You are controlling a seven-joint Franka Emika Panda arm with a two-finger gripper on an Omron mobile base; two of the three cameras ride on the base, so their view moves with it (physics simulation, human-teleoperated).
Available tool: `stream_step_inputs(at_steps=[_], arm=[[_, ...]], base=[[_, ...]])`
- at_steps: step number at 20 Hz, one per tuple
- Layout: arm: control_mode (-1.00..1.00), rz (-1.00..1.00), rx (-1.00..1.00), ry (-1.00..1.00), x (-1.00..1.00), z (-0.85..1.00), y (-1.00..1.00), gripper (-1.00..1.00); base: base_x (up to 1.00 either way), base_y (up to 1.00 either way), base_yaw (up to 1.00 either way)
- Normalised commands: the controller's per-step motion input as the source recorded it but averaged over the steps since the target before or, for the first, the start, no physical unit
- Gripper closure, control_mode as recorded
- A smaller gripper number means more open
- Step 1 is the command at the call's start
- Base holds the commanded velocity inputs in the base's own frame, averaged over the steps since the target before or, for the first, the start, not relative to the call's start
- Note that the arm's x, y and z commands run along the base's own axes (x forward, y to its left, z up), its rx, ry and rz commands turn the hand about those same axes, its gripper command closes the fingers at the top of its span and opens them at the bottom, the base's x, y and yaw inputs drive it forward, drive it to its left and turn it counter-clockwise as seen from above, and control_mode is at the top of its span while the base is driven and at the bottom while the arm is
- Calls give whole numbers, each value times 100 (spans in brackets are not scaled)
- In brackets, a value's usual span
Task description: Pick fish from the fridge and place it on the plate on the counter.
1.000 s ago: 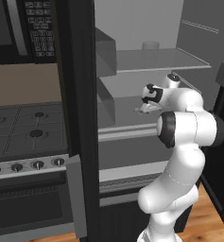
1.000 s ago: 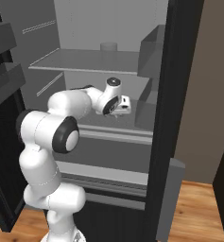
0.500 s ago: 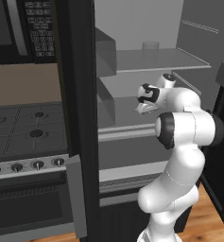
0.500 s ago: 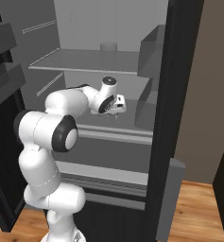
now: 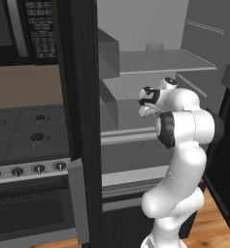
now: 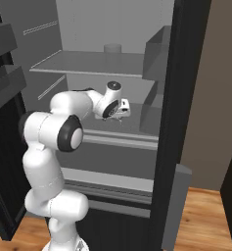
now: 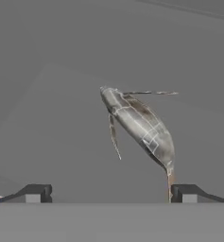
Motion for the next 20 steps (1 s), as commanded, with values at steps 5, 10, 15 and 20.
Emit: stream_step_inputs(at_steps=[5,10,15,20], arm=[[-100,2,0,0,33,-13,0,-100],[-100,2,0,0,24,-9,-2,-100],[-100,3,1,0,16,-10,-16,-100],[-100,3,0,0,17,-12,-16,-100]], base=[[0,0,0],[0,0,0],[0,0,0],[0,0,0]])
